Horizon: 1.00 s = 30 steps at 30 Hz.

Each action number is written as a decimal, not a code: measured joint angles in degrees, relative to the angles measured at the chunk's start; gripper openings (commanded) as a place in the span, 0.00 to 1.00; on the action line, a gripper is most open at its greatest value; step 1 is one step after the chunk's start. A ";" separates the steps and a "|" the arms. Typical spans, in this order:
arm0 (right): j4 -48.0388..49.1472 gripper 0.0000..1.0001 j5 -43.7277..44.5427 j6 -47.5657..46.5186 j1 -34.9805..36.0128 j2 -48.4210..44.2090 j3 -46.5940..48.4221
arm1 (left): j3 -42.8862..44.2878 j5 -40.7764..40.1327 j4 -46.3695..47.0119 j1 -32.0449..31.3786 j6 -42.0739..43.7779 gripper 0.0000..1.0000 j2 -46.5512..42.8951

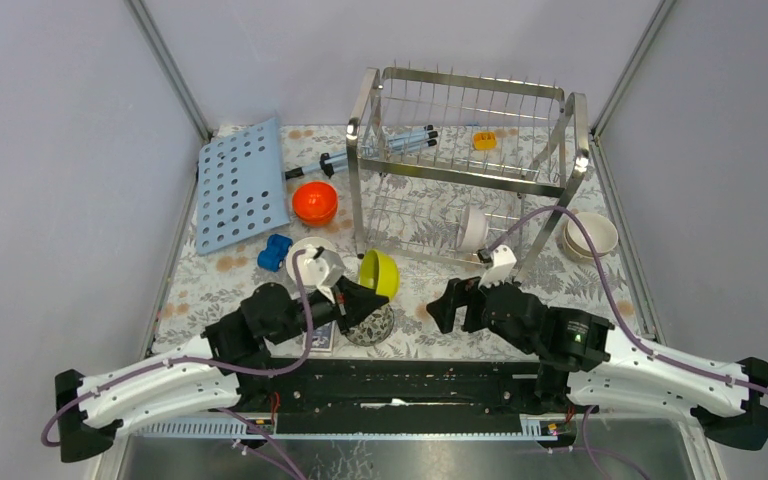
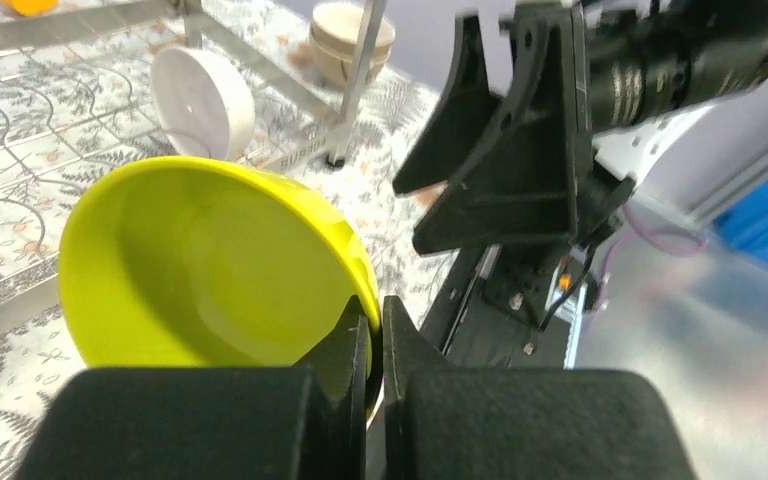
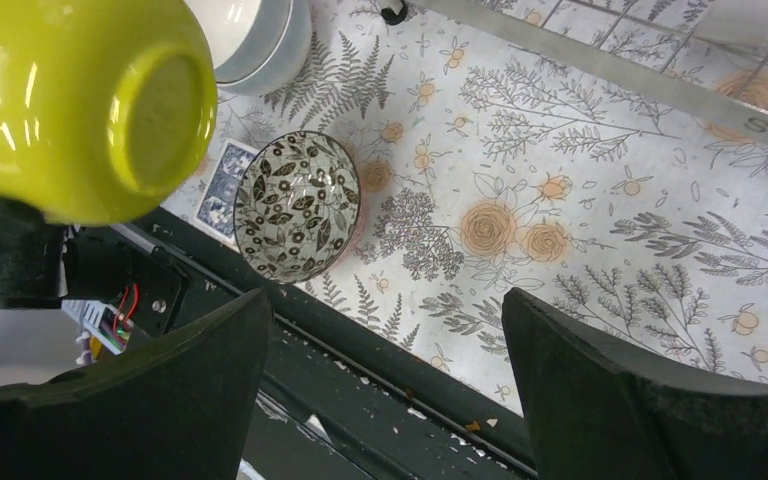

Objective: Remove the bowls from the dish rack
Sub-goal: Place the bowl at the center of the board.

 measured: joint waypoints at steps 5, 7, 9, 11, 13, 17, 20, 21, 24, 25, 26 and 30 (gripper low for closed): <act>-5.09 0.92 2.69 -0.31 0.00 3.96 6.08 | 10.95 -3.61 -14.91 -5.75 8.22 0.00 6.67; -7.54 0.92 4.07 -0.22 0.00 4.09 8.57 | 13.90 -5.73 -18.95 -8.02 12.11 0.00 8.22; -10.29 0.92 5.57 0.15 0.00 3.93 10.88 | 15.72 -7.74 -21.90 -9.62 15.80 0.00 8.85; -13.11 0.92 6.71 0.61 0.00 3.58 12.92 | 16.59 -9.81 -24.22 -10.69 19.67 0.00 9.07; -16.46 0.92 7.65 0.79 0.00 3.10 15.30 | 17.29 -11.85 -26.51 -11.65 23.89 0.00 9.70; -22.56 0.91 7.72 0.09 0.00 3.69 21.73 | 18.93 -15.02 -30.80 -13.99 31.93 0.00 13.20; -25.86 0.90 7.17 -1.62 0.00 5.92 28.81 | 20.20 -16.50 -33.38 -16.61 38.05 0.00 16.63; -26.45 0.90 7.02 -2.12 0.00 6.75 30.40 | 20.48 -16.81 -34.21 -17.51 39.91 0.00 17.68; -27.82 0.89 4.85 -4.04 -0.02 10.86 34.71 | 21.53 -17.46 -37.38 -20.55 44.98 0.00 20.87; -28.02 0.88 4.11 -4.50 0.00 12.13 35.15 | 21.68 -17.64 -38.16 -21.84 46.36 0.00 21.59; -28.13 0.88 3.30 -4.92 -0.02 13.57 35.39 | 21.70 -17.73 -38.71 -23.10 47.52 0.00 22.05; -28.26 0.87 -0.85 -6.64 -0.02 19.93 35.41 | 21.70 -18.45 -40.81 -28.94 51.28 0.00 23.47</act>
